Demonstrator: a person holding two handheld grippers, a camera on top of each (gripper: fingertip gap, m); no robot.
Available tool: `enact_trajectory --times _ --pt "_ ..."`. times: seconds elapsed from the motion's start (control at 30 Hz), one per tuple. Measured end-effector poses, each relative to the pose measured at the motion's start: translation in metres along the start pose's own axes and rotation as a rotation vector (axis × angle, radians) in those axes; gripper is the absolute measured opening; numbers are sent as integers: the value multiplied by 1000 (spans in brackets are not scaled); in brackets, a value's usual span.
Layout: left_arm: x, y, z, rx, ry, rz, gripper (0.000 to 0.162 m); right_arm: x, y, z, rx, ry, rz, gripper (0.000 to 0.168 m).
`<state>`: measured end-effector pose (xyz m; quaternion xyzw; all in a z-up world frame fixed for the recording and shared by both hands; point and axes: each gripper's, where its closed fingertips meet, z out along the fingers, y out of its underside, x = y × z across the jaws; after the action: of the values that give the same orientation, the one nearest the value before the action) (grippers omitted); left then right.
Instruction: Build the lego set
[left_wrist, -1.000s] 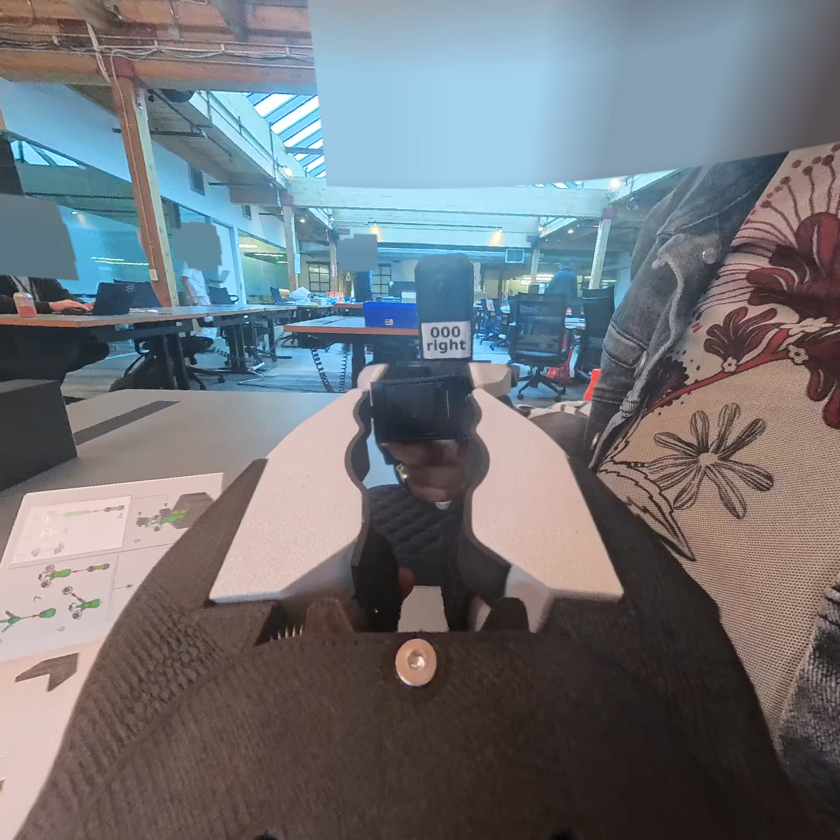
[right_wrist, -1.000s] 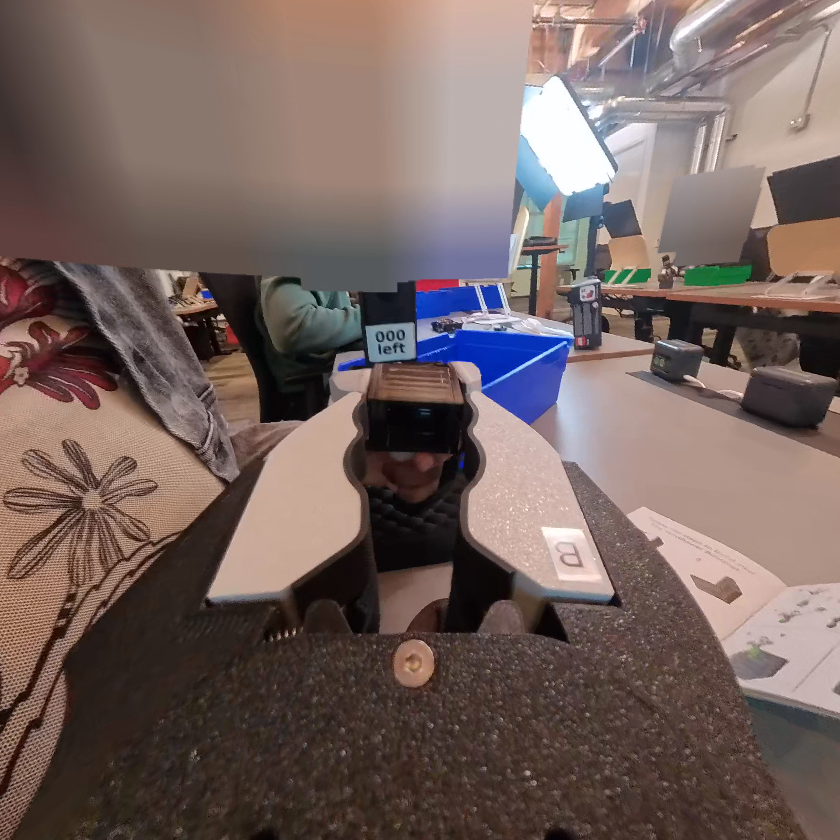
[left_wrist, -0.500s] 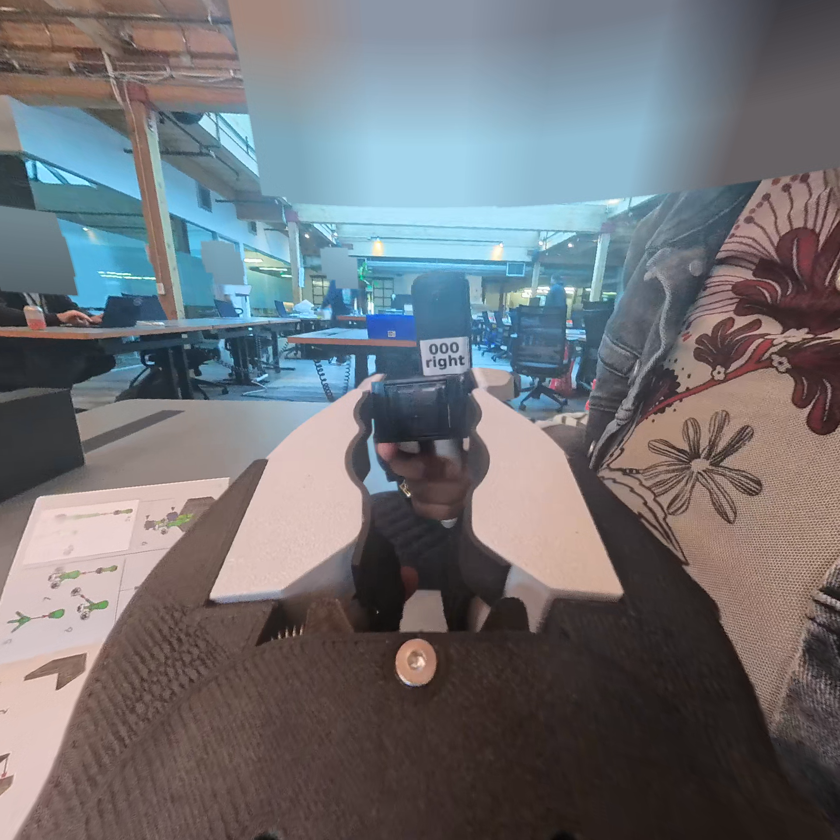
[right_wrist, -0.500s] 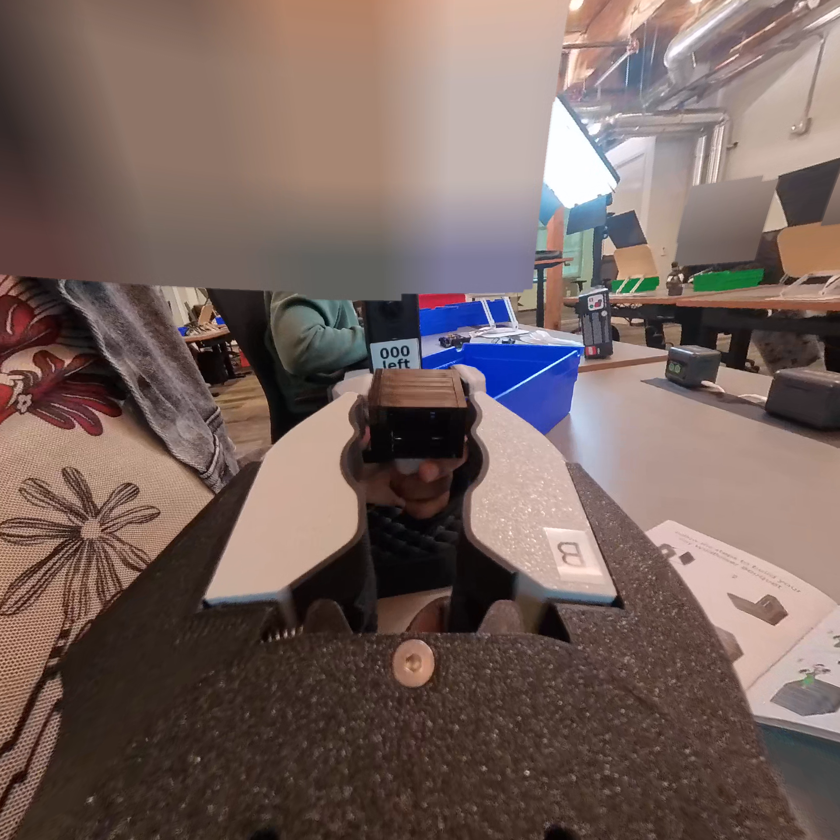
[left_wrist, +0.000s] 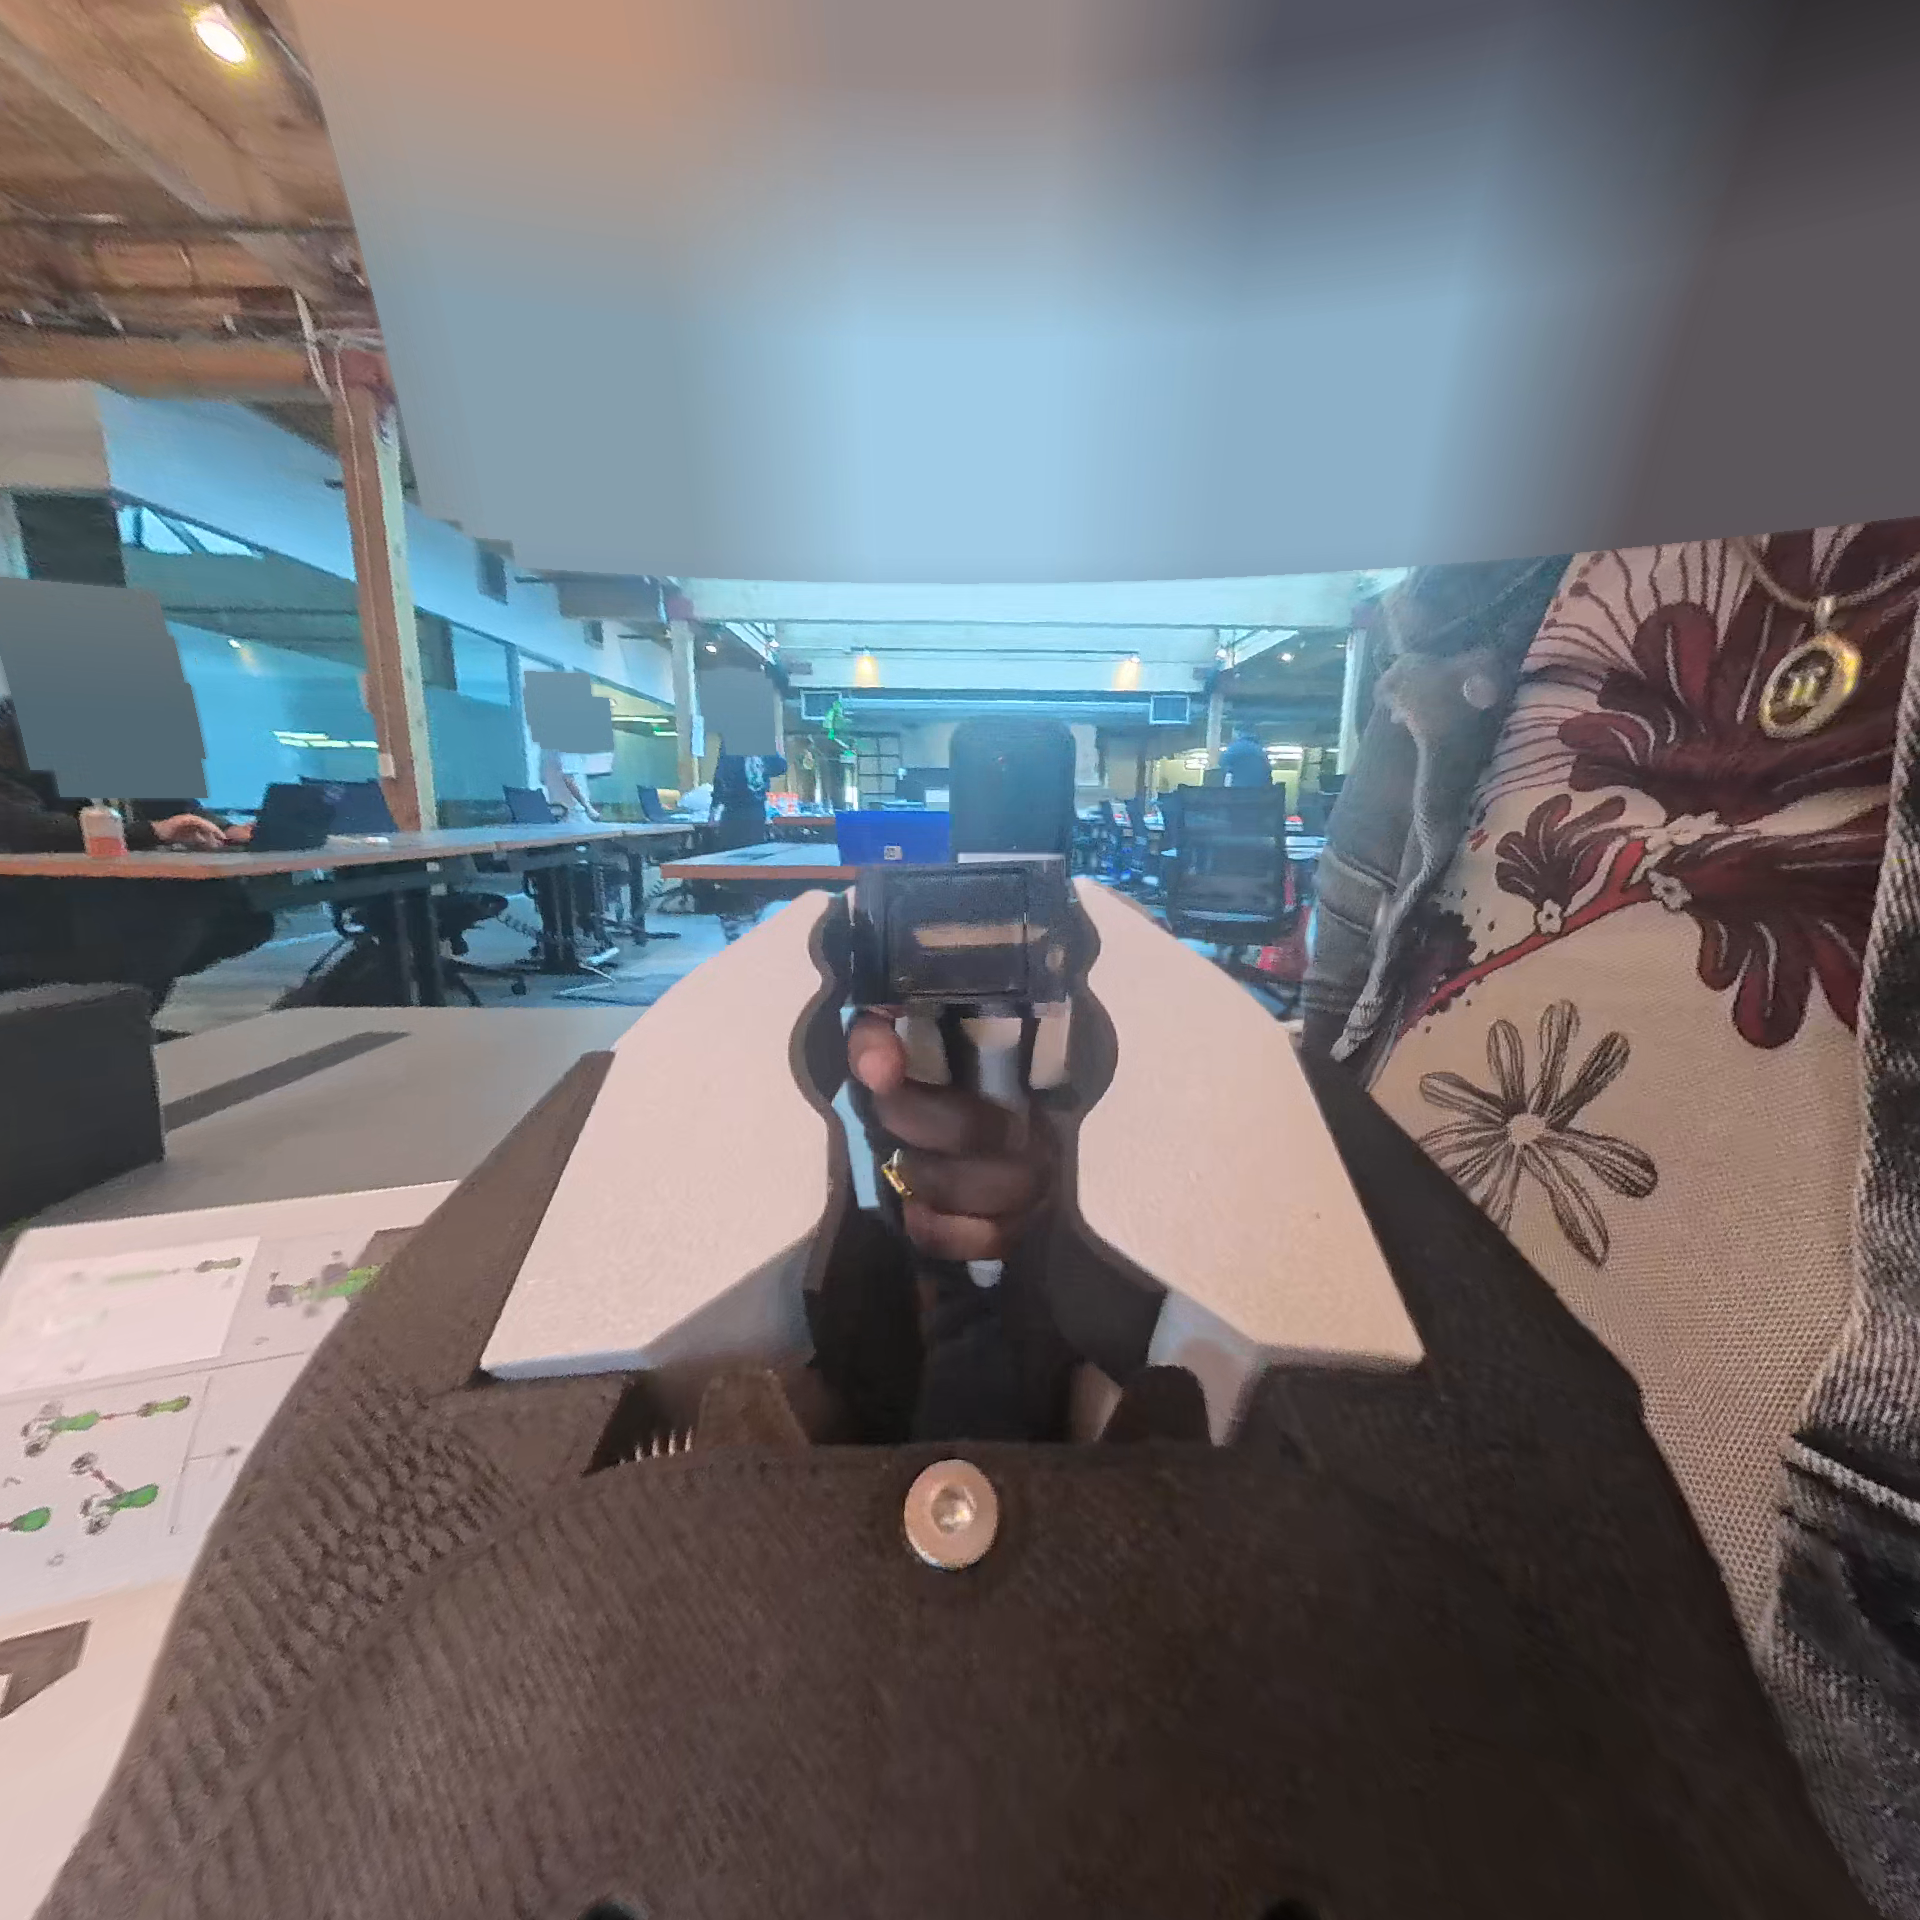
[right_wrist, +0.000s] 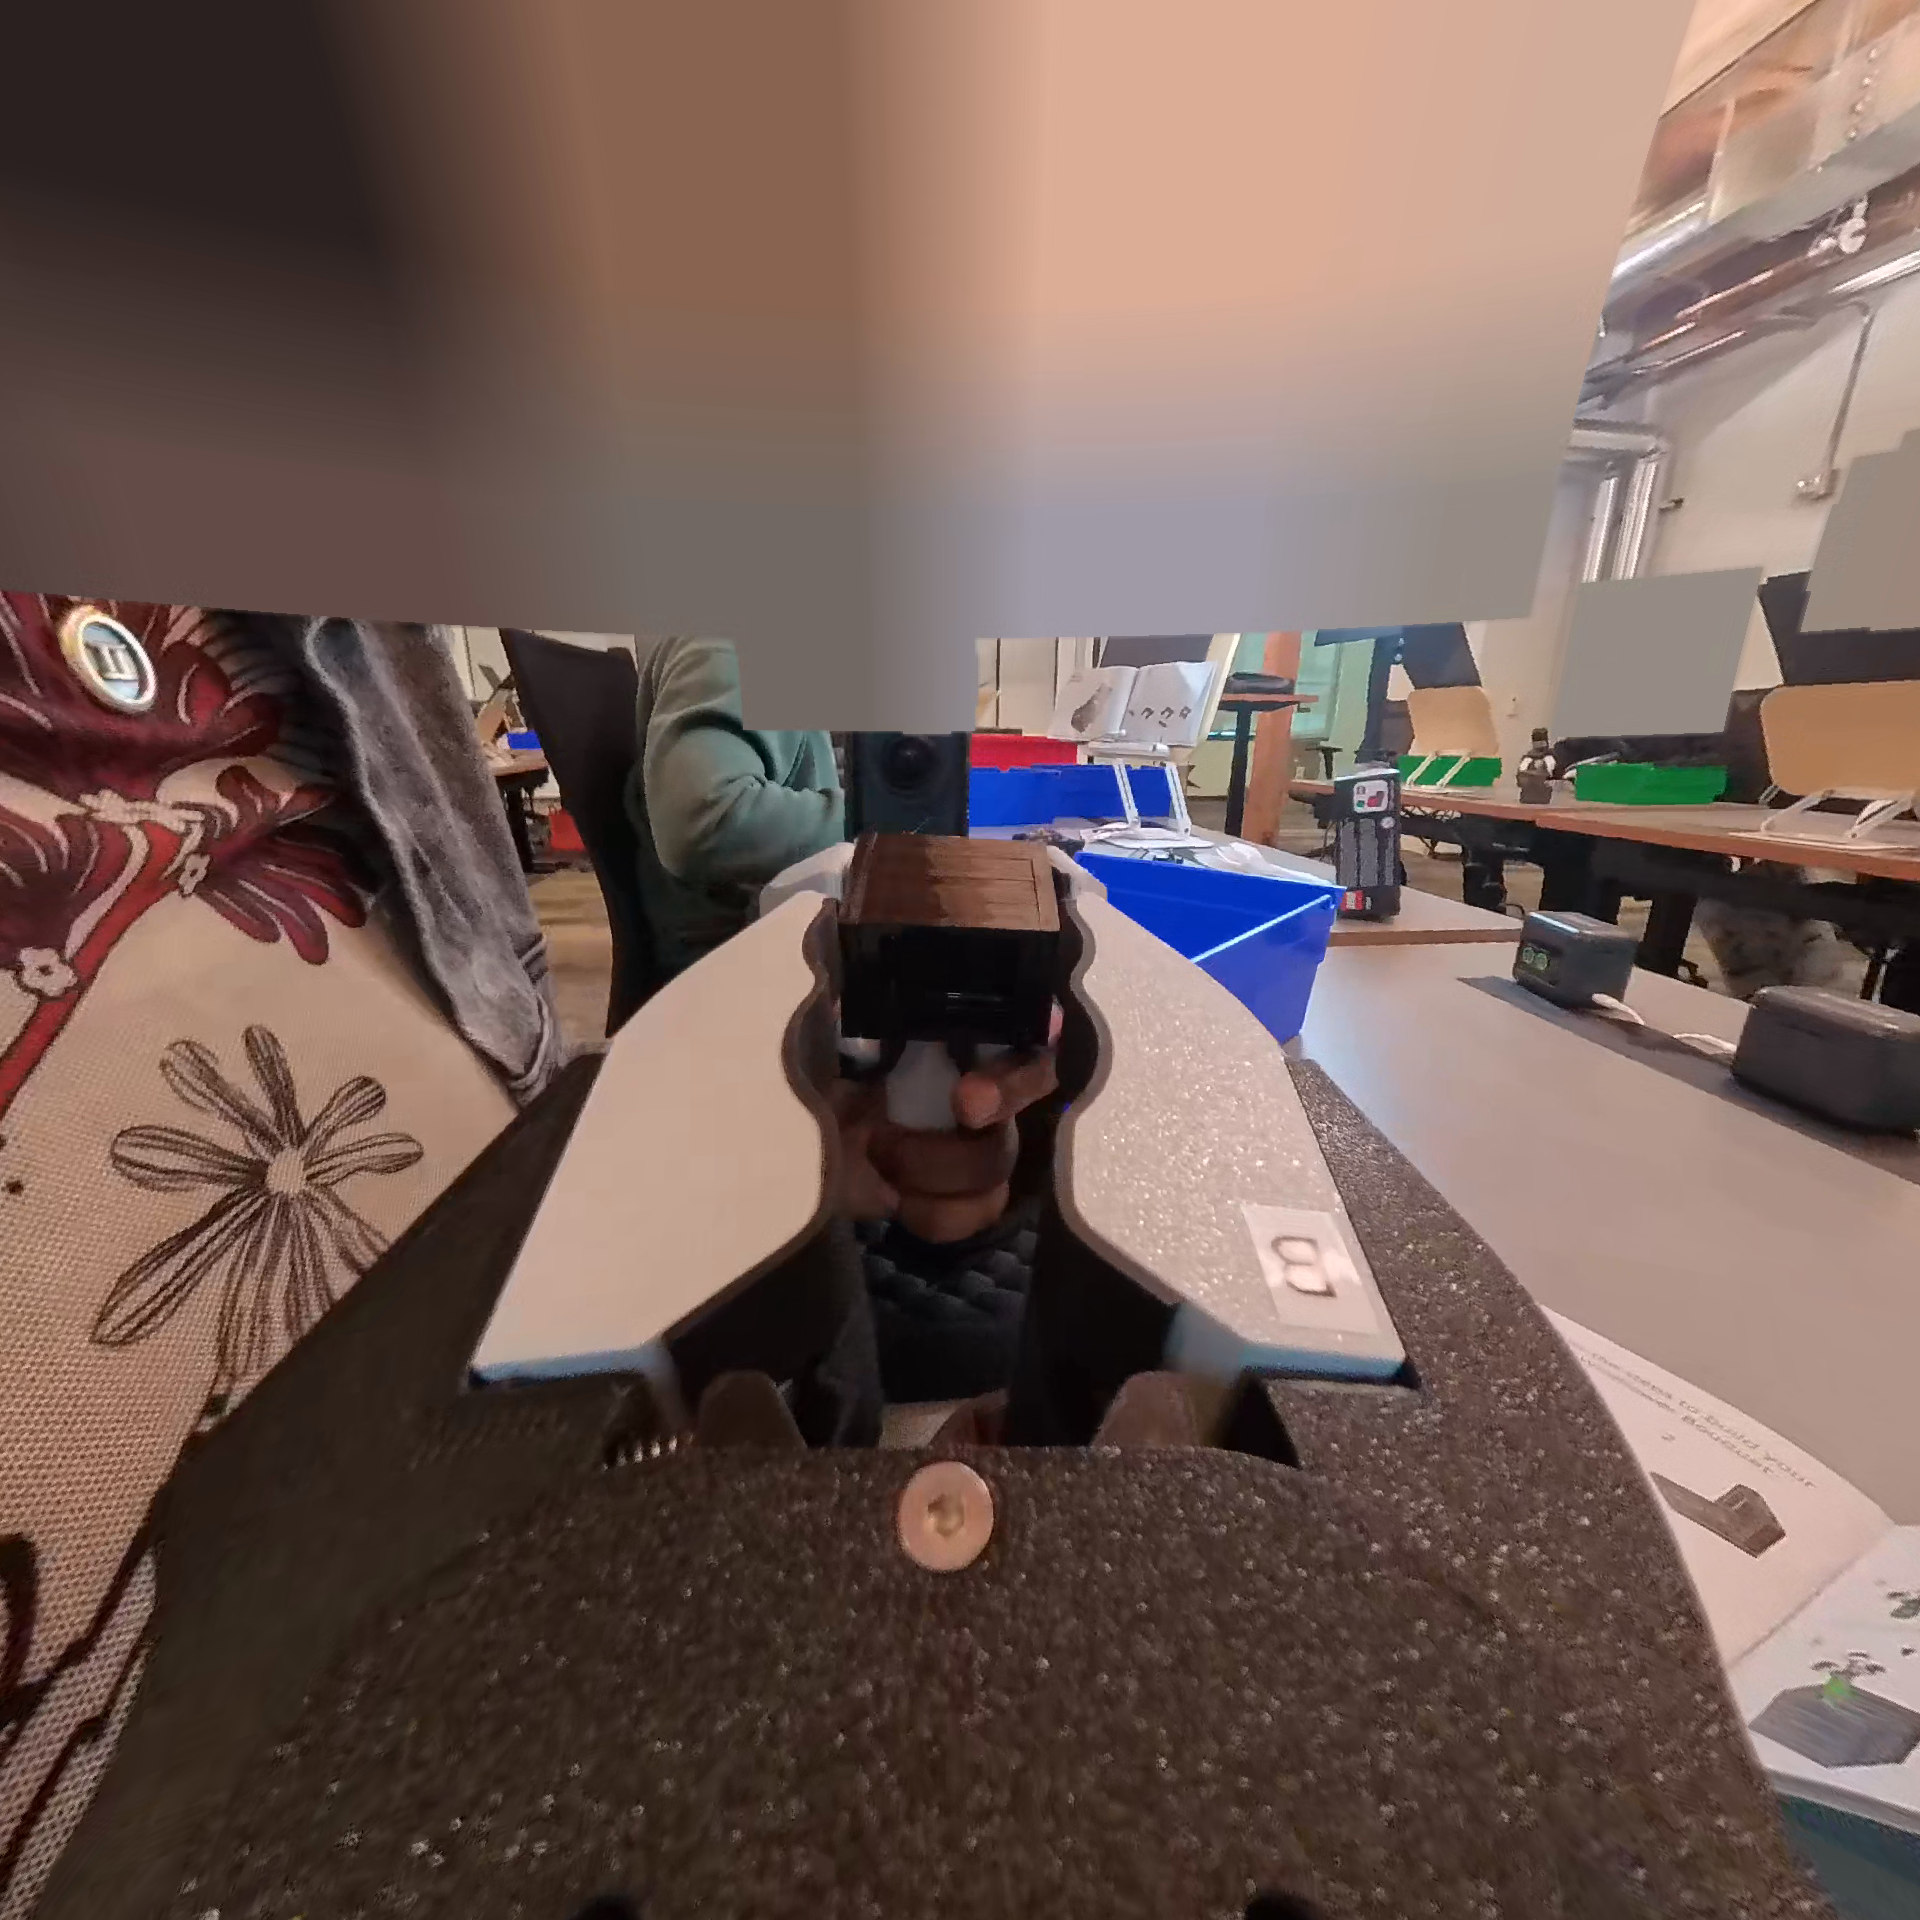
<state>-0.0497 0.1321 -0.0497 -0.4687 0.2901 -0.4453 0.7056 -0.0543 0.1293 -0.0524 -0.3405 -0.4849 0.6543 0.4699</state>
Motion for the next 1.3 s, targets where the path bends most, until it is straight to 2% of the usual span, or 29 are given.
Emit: enact_trajectory --times 0.13,0.37,0.5,0.63,0.8,0.87,0.9,0.93,1.0,1.07,1.17,1.2,1.3 --pt "5 3 -2 -44 25 30 39 -5 2 0 -60 -22 -45 39" --pt "2 23 -9 -375 0 217 38 -2 23 -9 -360 -17 -213 39" --pt "5 29 -11 -443 10 308 37 -4 29 -12 -427 -32 -214 39" --pt "6 29 -9 -356 -19 251 36 -5 27 -12 -383 -39 -138 39" --pt "5 34 -8 -329 -22 134 37 -5 31 -16 -363 -15 -89 39" --pt "0 27 -4 -273 -36 65 39 -1 23 -14 -299 13 -66 39" --pt "-6 22 -3 -222 -67 24 49 2 15 -13 -233 30 -47 39" --pt "-11 18 -3 -175 -84 -18 67 4 5 -12 -148 41 -10 39" --pt "-8 14 -1 -106 -41 -100 70 6 -12 -10 17 51 105 39" --pt "-5 8 6 -33 -25 -140 67 4 -20 -9 142 35 199 39" --pt "-1 6 14 5 -15 -126 48 5 -21 -9 247 39 257 39" --pt "1 7 15 -6 -12 -115 40 6 -19 -9 252 51 248 39" --pt "3 9 14 -31 -3 -102 40 2 -15 -10 220 50 193 39"
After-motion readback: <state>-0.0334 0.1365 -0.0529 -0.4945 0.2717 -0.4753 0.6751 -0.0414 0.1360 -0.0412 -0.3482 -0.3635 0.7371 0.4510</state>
